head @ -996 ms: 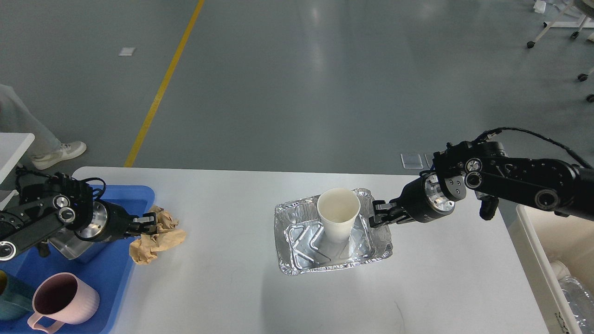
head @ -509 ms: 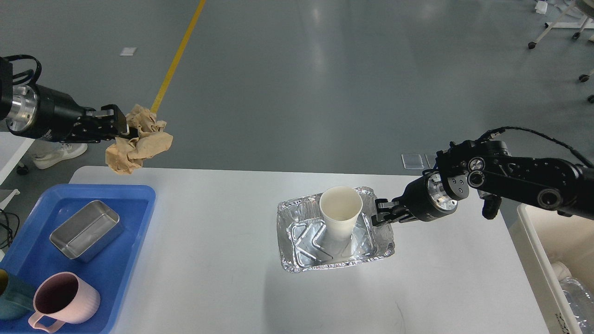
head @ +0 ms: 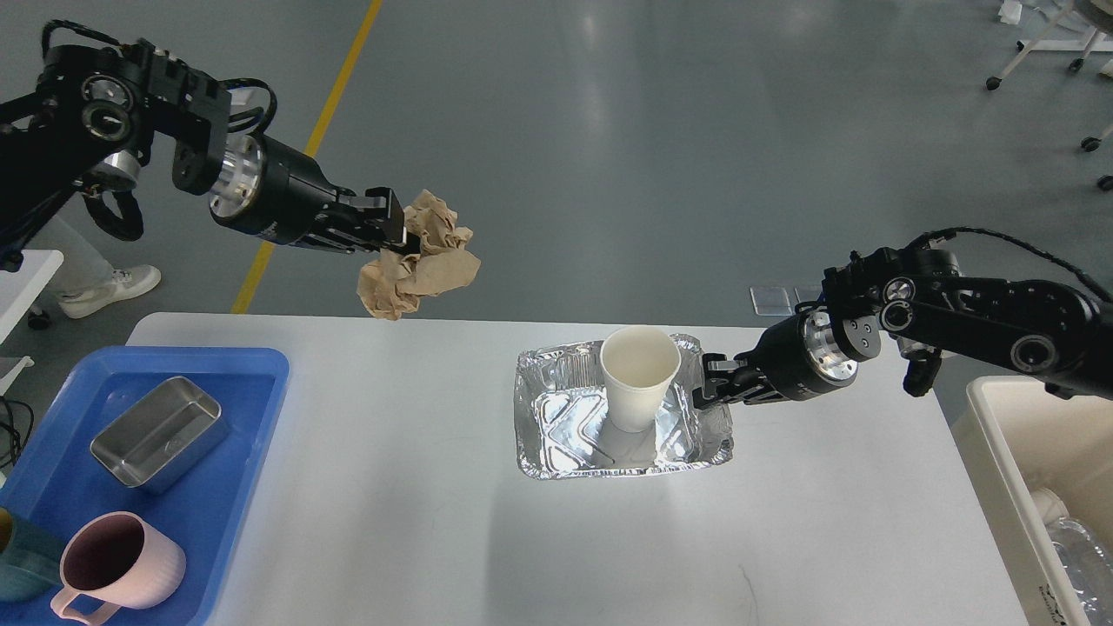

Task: Tidy desktop
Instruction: 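Lift the crumpled paper and drop it into the foil container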

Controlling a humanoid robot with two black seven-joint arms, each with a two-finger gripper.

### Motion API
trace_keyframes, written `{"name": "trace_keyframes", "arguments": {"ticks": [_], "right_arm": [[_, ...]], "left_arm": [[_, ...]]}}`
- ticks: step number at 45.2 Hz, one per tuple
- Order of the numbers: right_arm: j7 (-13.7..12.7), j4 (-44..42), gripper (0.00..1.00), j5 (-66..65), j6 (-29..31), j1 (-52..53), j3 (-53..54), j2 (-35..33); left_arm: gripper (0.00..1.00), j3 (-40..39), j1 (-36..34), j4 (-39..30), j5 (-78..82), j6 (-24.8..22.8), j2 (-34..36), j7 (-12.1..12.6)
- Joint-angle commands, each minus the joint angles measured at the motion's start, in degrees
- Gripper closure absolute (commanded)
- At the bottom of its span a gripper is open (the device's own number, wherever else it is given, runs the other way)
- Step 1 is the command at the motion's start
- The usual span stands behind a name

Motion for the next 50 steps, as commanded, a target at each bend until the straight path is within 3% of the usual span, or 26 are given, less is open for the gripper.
{"name": "trace_keyframes", "arguments": {"ticks": [1,16,50], "right_arm": [[0.0,-0.2,1.00,2.4,0.2,0.2,0.2,0.0],[-0.1,-1.5,1.00,4.8,0.3,1.1,0.9,0.1],[-0.1,-2.2,1.00,5.3,0.3,2.9,0.9,0.6]], "left_arm": [[0.98,0.3,0.5,2.7,0.1,0.0,-6.1,0.2],[0.98,2.7,0.1,6.2,0.3,0.0,-15.5,0.5],[0.96,5.9,-0.4,10.9,0.5,0.0,-25.1,0.9]]}}
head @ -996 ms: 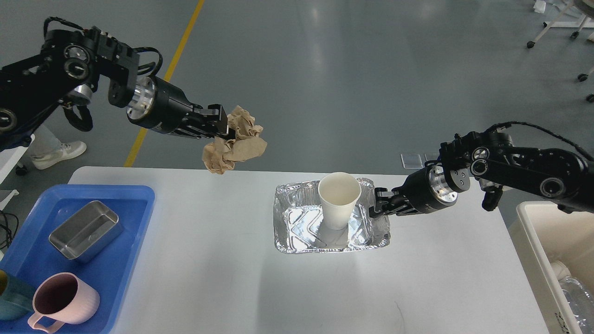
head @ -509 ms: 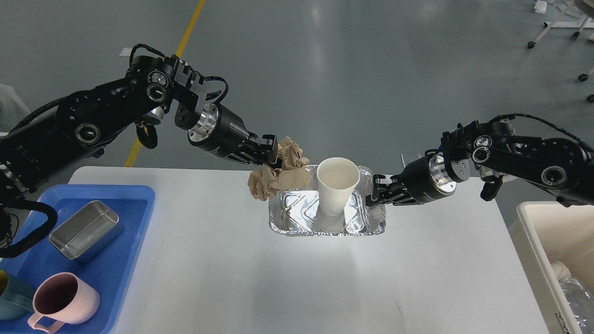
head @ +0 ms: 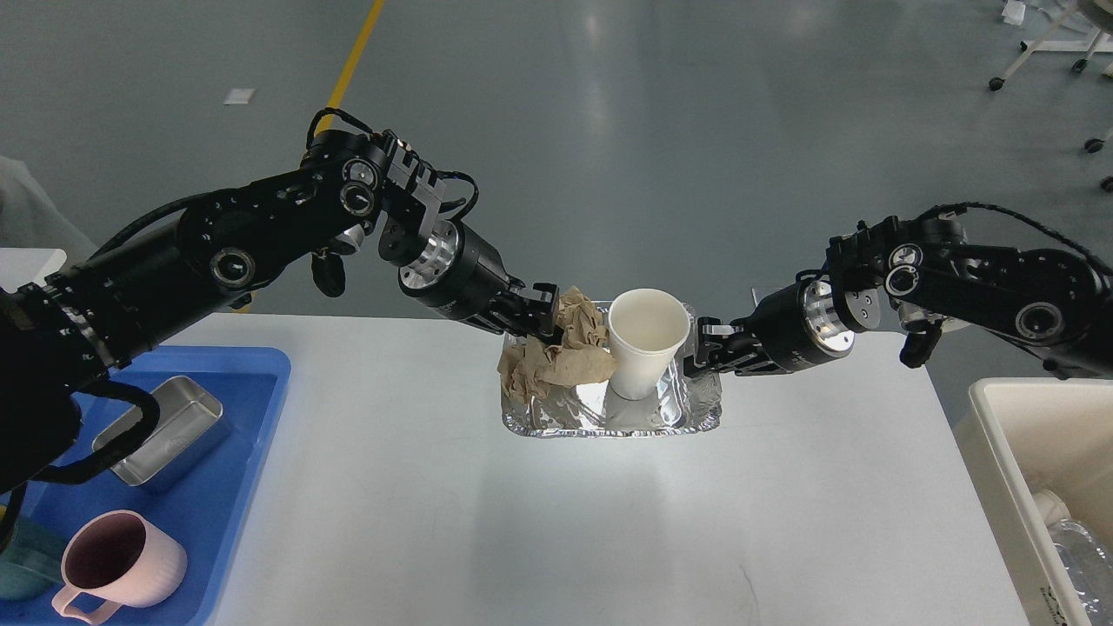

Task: Tidy desktop
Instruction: 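Lift the crumpled paper and drop it into the foil container, then carry the foil container with the right gripper into the white bin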

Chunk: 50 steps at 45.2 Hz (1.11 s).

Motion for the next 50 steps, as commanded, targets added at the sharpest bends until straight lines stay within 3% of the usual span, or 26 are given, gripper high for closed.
{"name": "trace_keyframes", "arguments": {"ticks": [1,7,12,15,16,19,26,40,50], "right_arm": [[0.0,0.0,1.00,0.1,0.0,0.3,0.0,0.1],[0.0,0.1,1.00,0.2,0.0,0.3,0.0,-0.1],[0.0,0.1,1.00,0.2,0.0,0.3,0.0,-0.3],[0.0,0.1,1.00,0.2,0.0,0.3,0.0,-0.4],[0.0,0.2,1.00,0.2,0.0,0.3,0.0,-0.5],[0.0,0.2,1.00,0.2,0.1,0.3,0.0,-0.5],[0.0,0.2,1.00,0.2,0.0,0.3,0.0,-0.5],[0.0,0.1,1.00,0.2,0.0,0.0,0.0,-1.5],[0.1,-0.2,1.00,0.5,-0.3,-0.9,0.1,-3.9]], "left_arm": [[0.96,0.0,-0.2,1.6,0.0,0.0,-2.0,0.0],[0.94,0.1,-0.4,2.8,0.2,0.0,-3.6,0.1],[0.87,0.4,-0.3,3.1,0.2,0.0,-3.7,0.1],[0.78,0.6,-0.2,3.4,0.2,0.0,-3.7,0.1],[0.62,0.5,0.2,4.2,-0.3,0.0,-3.6,0.1],[0.48,0.5,0.5,4.3,-0.6,0.0,-3.4,0.0],[0.29,0.1,0.8,4.2,-0.9,0.8,-2.9,-0.4],[0.19,-0.6,0.0,4.5,-4.4,2.8,-2.3,-0.5],[0.11,-4.0,-0.2,7.2,-9.0,12.0,-1.3,-0.2]]}}
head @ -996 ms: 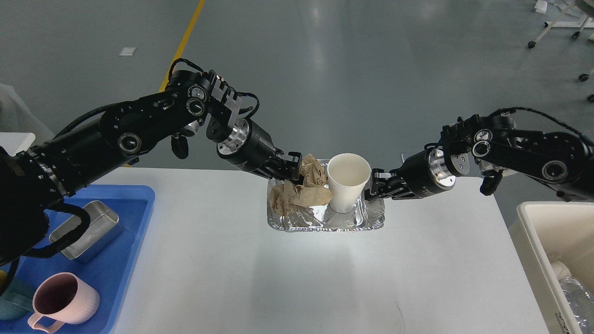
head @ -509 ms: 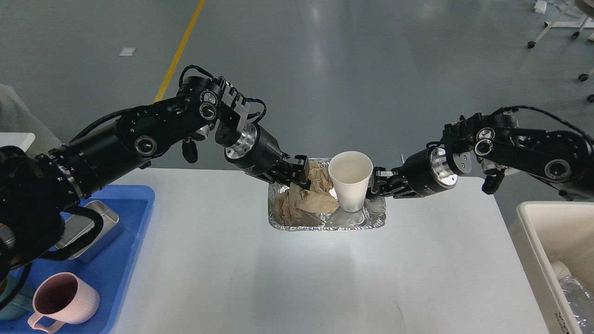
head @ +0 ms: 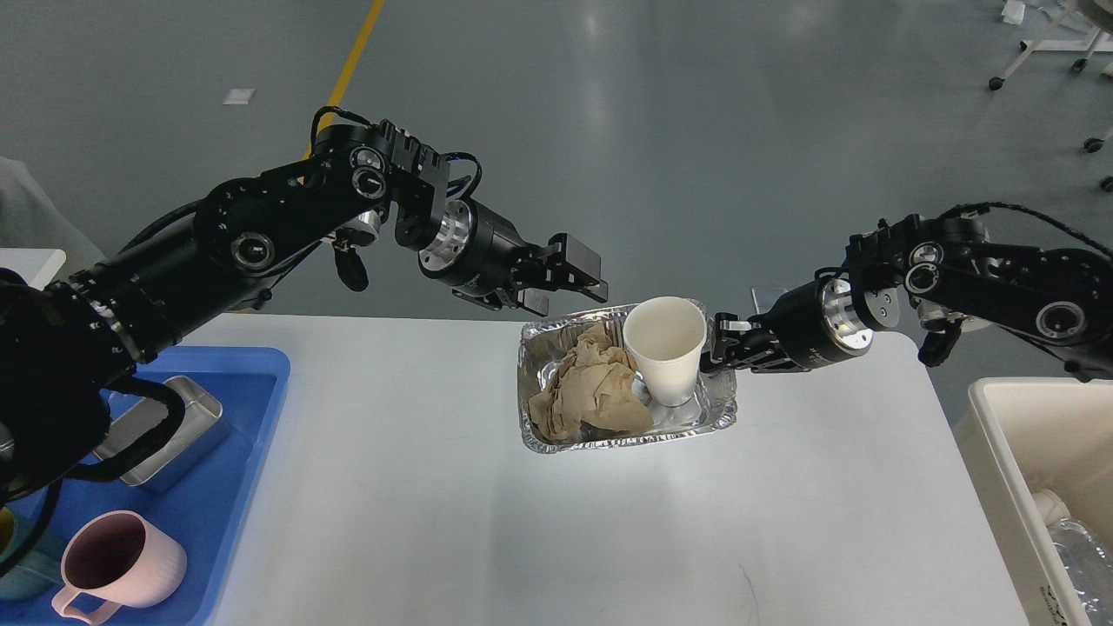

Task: Tidy desktop
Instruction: 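Carry the foil container with the right gripper into the white bin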

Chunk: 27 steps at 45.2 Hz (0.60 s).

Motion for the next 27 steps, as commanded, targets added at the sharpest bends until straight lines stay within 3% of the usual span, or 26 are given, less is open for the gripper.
{"name": "trace_keyframes", "arguments": {"ticks": [1,23,27], "right_arm": [[0.1,-0.3,1.00,0.6,-0.2,-0.4,0.1,-1.8],[0.0,-3.0,1.00,5.7,-1.2,-8.6,5.4,-12.2],[0.1,-3.4,1.00,7.5,-1.4,-10.6,6.0,-15.0]], "left_arm": [[0.11,-1.9,0.0,1.8,-3.0,6.3,0.7,0.3],[0.08,-7.8,3.1,3.2,-11.6,37.2,0.9,0.3],[0.08,-8.0,4.6,3.2,-14.7,41.7,0.8,-0.6]]}}
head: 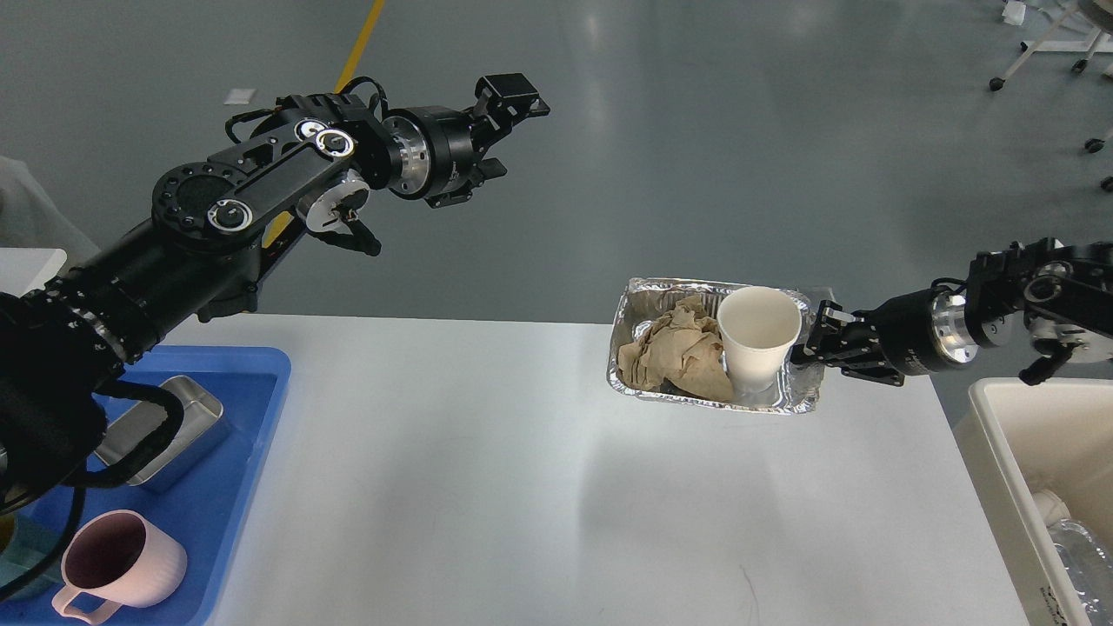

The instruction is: Tidy desktop

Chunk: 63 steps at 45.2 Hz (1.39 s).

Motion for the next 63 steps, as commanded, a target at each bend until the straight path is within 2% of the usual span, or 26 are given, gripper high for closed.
{"name": "trace_keyframes", "arguments": {"ticks": [1,7,9,14,15,16,17,21,36,63], "right_arm": [[0.1,-0.5,1.00,2.4,-0.3,-2.8,1.2,-4.0],[0.2,-2.6,1.00,5.5,-1.5,-4.8,1.3,-7.1],[0.2,-4.6,1.00,8.0,-2.9,-6.9,1.3,-8.6],[0.4,-6.2,1.00,11.5,-3.3,-7.7,1.3,-12.4],[0.4,-6.2,1.00,11.5,-3.3,-7.7,1.3,-12.4],[0.4,-8.0,1.00,13.8,-3.2,-8.4,1.3,-14.2],[0.4,-8.7,1.00,14.5,-3.2,-8.9,1.3,-14.5],[0.4,-11.3,1.00,16.1,-2.9,-10.0,1.3,-15.9],[0.6,-16.1,1.00,23.8,-2.8,-15.9,1.3,-20.7],[0.7,-27.6,1.00,39.1,-2.8,-29.8,1.2,-21.0]], "left_arm": [[0.08,-0.6,2.1,0.0,-4.5,6.8,-0.2,-0.9],[0.08,-3.7,3.6,0.5,-8.1,10.1,-0.7,-1.1],[0.08,-7.2,5.0,3.3,-10.3,12.3,-1.1,-2.1],[0.08,-9.3,6.3,6.1,-11.7,14.0,-1.6,-6.4],[0.08,-9.3,6.3,6.1,-11.7,14.0,-1.7,-6.4],[0.08,-9.5,6.9,6.7,-12.5,15.2,-1.8,-9.2],[0.08,-9.5,7.0,6.8,-12.9,15.7,-1.8,-10.0],[0.08,-9.5,8.0,6.9,-15.0,17.1,-1.9,-11.6],[0.03,-13.1,9.5,6.9,-18.2,17.3,-1.9,-11.8],[0.03,-18.2,11.4,6.9,-18.3,17.2,-1.6,-11.8]]}}
